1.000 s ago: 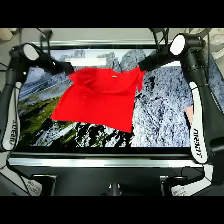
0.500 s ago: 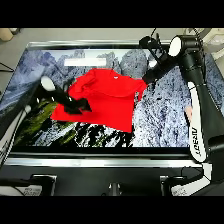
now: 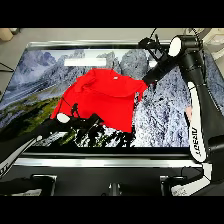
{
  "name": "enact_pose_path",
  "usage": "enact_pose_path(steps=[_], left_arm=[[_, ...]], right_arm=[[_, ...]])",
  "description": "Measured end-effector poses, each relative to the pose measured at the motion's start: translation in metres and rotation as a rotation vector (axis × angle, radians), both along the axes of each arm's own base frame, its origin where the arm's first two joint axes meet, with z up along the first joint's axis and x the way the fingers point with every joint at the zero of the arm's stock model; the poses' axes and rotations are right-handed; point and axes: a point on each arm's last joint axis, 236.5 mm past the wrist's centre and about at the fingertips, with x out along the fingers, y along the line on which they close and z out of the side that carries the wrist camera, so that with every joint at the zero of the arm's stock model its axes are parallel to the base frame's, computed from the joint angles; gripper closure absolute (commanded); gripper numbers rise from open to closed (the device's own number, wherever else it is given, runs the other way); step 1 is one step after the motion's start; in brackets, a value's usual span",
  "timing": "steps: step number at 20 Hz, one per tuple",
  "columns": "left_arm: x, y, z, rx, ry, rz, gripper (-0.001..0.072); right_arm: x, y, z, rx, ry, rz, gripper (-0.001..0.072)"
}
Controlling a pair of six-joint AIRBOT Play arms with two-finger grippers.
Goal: Fold the shirts.
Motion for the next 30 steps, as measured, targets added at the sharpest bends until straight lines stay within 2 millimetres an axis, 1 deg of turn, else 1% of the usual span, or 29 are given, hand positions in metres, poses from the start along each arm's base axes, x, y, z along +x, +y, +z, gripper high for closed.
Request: enact_pose_path(steps=[4, 5, 6, 7, 8, 10, 11, 12, 13, 14, 15, 16, 17, 18, 19, 20, 21, 22, 23, 24, 25, 26, 27, 28, 30], left_arm=[[0.019, -0.014, -0.002, -0.034, -0.014, 0.123, 0.0108], [0.024, -0.018, -0.003, -0.042, -0.011, 0.141, 0.0185], [0.028, -0.022, -0.005, -0.046, -0.011, 0.152, 0.0387], [0.031, -0.027, -0.007, -0.047, -0.010, 0.156, 0.0606], [0.036, -0.031, -0.005, -0.055, -0.015, 0.165, 0.0683], [0.049, -0.035, 0.007, -0.071, -0.056, 0.169, 0.0685], [0.057, -0.036, 0.020, -0.074, -0.106, 0.151, 0.0686], [0.070, -0.034, 0.044, -0.078, -0.196, 0.123, 0.0685], [0.081, -0.031, 0.072, -0.071, -0.308, 0.081, 0.0685], [0.090, -0.026, 0.107, -0.060, -0.438, 0.024, 0.0686], [0.098, -0.016, 0.155, -0.048, -0.590, -0.026, 0.0686], [0.103, -0.002, 0.205, -0.034, -0.734, -0.051, 0.0685], [0.105, 0.020, 0.265, -0.015, -0.892, -0.056, 0.0686], [0.101, 0.046, 0.330, 0.008, -1.051, -0.032, 0.0685], [0.090, 0.076, 0.394, 0.034, -1.200, 0.013, 0.0686], [0.070, 0.107, 0.454, 0.074, -1.345, 0.064, 0.0685], [0.041, 0.138, 0.511, 0.123, -1.484, 0.124, 0.0686], [0.009, 0.163, 0.555, 0.173, -1.595, 0.183, 0.0685], [-0.026, 0.185, 0.591, 0.219, -1.685, 0.250, 0.0685], [-0.058, 0.201, 0.615, 0.253, -1.745, 0.308, 0.0685], [-0.083, 0.207, 0.629, 0.266, -1.775, 0.339, 0.0685], [-0.099, 0.208, 0.632, 0.281, -1.776, 0.342, 0.0685], [-0.108, 0.207, 0.631, 0.294, -1.762, 0.337, 0.0685], [-0.114, 0.205, 0.628, 0.298, -1.740, 0.334, 0.0685], [-0.117, 0.199, 0.616, 0.301, -1.685, 0.300, 0.0685]], right_arm=[[0.001, 0.000, 0.000, 0.001, -0.005, 0.000, 0.0693], [0.001, 0.000, 0.000, 0.001, -0.004, 0.000, 0.0693], [0.001, 0.000, 0.000, 0.001, -0.004, 0.000, 0.0693], [0.001, 0.000, 0.000, 0.001, -0.003, 0.000, 0.0693], [0.000, 0.000, 0.000, 0.000, 0.001, 0.000, 0.0693], [-0.001, 0.000, 0.001, -0.001, 0.000, 0.000, 0.0694], [0.000, -0.001, 0.004, -0.002, -0.012, -0.001, 0.0694], [0.003, -0.002, 0.010, -0.004, -0.037, -0.005, 0.0694], [0.006, -0.005, 0.022, -0.009, -0.078, -0.012, 0.0695], [0.009, -0.010, 0.037, -0.016, -0.133, -0.025, 0.0696], [0.013, -0.018, 0.060, -0.027, -0.208, -0.052, 0.0696], [0.015, -0.028, 0.087, -0.039, -0.295, -0.089, 0.0696], [0.015, -0.043, 0.125, -0.053, -0.413, -0.143, 0.0696], [0.011, -0.058, 0.167, -0.062, -0.533, -0.197, 0.0696], [-0.001, -0.076, 0.217, -0.067, -0.673, -0.256, 0.0696], [-0.022, -0.093, 0.265, -0.065, -0.804, -0.305, 0.0696], [-0.051, -0.109, 0.318, -0.056, -0.947, -0.350, 0.0696], [-0.086, -0.124, 0.362, -0.042, -1.067, -0.387, 0.0696], [-0.121, -0.135, 0.396, -0.021, -1.164, -0.415, 0.0696], [-0.158, -0.146, 0.425, 0.002, -1.254, -0.438, 0.0696], [-0.191, -0.155, 0.446, 0.019, -1.321, -0.458, 0.0696], [-0.220, -0.165, 0.461, 0.028, -1.376, -0.479, 0.0696], [-0.246, -0.172, 0.473, 0.035, -1.419, -0.494, 0.0696], [-0.262, -0.177, 0.478, 0.038, -1.444, -0.498, 0.0696], [-0.283, -0.184, 0.484, 0.013, -1.472, -0.501, 0.0696]])
